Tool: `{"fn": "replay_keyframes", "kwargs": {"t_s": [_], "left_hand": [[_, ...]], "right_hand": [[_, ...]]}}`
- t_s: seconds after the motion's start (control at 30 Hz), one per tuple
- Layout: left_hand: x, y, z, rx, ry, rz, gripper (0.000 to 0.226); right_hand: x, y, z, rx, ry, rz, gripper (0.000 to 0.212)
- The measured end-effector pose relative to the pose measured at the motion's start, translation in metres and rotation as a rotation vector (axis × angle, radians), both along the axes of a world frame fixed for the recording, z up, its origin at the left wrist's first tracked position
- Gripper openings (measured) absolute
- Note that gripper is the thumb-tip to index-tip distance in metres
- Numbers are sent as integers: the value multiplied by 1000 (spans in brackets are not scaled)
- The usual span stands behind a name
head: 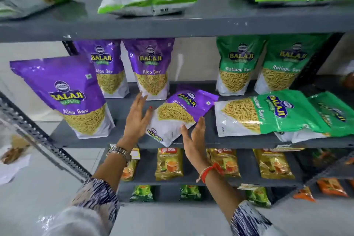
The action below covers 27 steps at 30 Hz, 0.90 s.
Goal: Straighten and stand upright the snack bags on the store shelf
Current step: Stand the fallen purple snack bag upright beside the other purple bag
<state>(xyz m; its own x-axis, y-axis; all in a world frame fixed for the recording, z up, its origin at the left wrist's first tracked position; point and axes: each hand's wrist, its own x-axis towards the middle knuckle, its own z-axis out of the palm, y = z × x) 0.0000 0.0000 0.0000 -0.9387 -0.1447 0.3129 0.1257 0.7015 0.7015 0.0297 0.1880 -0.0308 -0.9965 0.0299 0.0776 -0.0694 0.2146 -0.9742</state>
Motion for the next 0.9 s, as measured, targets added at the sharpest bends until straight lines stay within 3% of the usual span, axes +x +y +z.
{"fn": "replay_keyframes", "kwargs": {"t_s": [0.07,0.13,0.2,0.23,0.33,0.47,0.57,0.73,0.9], "left_hand": [[-18,-5,1,175,-82,92,43],[-37,-10,1,360,-292,146,19],[-54,-11,4,412,-492,93,18],[-59,-10,5,412,-551,59,20],[-75,-13,3,359,-621,45,32],[-89,-22,-21,429,-710,26,36],[-70,-12,-9,506,-676,44,21],[-34,-3,-2,647,-506,68,23],[22,9,11,757,-315,72,27]], "right_hand": [[-19,-11,-9,-184,-87,-129,52],[-35,-16,-20,-425,-296,-249,51],[-48,-18,-31,-534,-419,-305,25],[-55,-19,-37,-524,-439,-310,18],[-69,-18,-49,-479,-474,-354,28],[-81,-15,-76,-395,-476,-365,24],[-66,-8,-66,-423,-469,-380,28],[-29,4,-8,-459,-318,-419,10],[-6,23,17,-471,-184,-322,23]]}}
